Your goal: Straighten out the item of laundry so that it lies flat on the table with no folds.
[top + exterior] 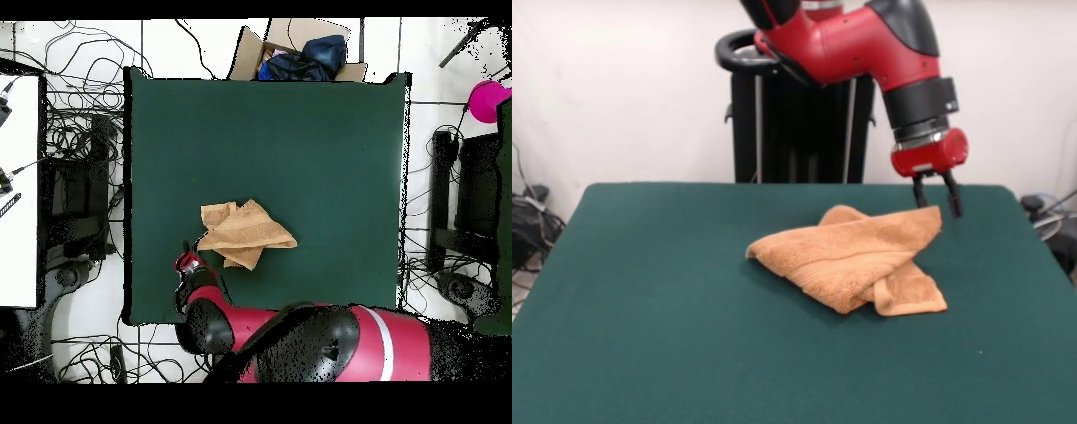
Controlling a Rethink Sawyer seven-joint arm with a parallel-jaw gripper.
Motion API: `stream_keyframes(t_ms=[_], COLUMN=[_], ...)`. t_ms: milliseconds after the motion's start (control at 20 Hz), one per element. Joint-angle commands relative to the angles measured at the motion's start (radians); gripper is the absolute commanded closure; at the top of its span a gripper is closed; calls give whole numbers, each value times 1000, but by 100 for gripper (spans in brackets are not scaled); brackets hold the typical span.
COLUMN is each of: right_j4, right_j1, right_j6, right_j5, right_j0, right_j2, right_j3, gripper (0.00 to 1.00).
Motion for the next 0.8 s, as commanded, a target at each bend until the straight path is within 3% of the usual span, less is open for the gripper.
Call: stream_keyframes(t_ms=[50,800], right_j4=[19,101], right_j1=[13,-51], right_j6=[284,177], right_j5=[-34,-8], right_j0=[-16,82], right_j2=[83,-74], right_j3=[-61,-67], gripper=[0,0])
